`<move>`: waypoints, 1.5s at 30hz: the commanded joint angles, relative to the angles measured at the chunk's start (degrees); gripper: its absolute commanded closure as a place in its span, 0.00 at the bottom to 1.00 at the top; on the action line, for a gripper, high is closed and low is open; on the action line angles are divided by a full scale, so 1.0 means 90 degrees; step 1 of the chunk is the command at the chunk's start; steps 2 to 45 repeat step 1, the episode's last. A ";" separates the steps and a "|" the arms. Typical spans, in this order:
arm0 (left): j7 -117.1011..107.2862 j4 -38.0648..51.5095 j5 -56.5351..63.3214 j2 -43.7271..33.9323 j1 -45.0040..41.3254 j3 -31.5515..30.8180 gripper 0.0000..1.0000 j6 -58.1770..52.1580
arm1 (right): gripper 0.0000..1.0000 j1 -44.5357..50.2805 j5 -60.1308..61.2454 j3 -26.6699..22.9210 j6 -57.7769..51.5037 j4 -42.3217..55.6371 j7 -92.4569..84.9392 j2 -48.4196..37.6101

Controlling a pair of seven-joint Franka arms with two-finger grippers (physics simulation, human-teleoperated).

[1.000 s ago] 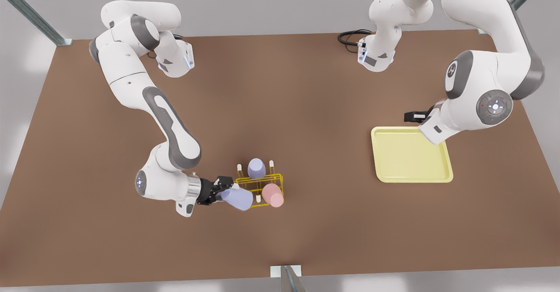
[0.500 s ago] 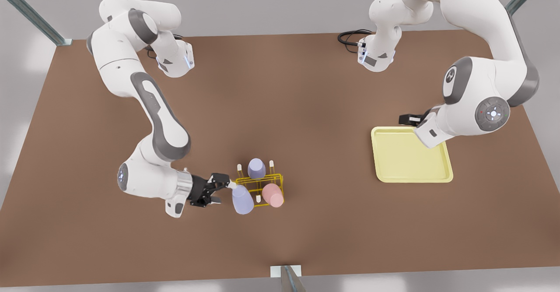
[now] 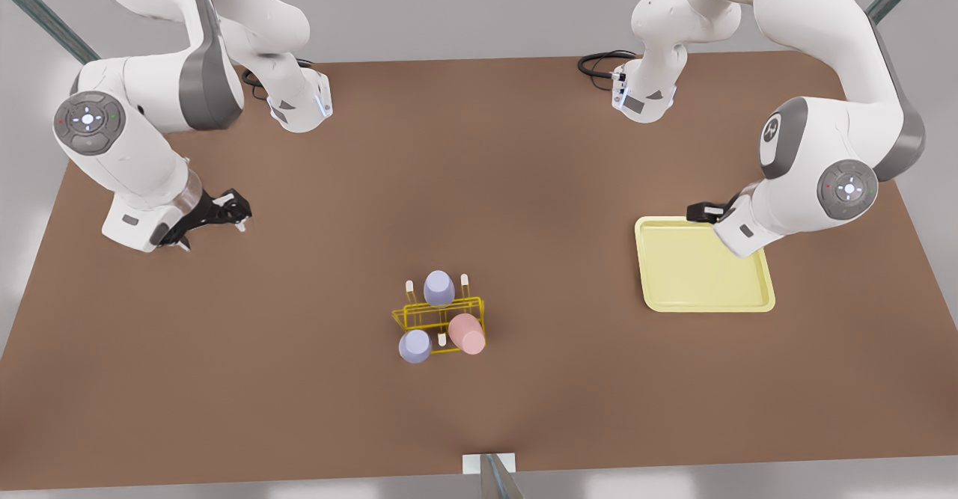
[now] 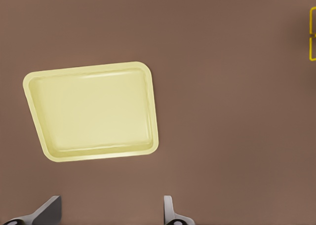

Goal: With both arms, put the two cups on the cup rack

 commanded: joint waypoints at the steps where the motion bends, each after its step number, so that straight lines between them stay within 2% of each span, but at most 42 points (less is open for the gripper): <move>1: -0.0204 -0.0006 0.0010 0.0032 -0.0005 0.0002 0.00 0.0050 | 0.00 -0.0020 -0.0019 -0.0010 -0.0476 -0.0033 0.0932 -0.0079; 45: -0.0204 -0.0006 0.0010 0.0032 -0.0005 0.0002 0.00 0.0050 | 0.00 -0.0020 -0.0019 -0.0010 -0.0476 -0.0033 0.0932 -0.0079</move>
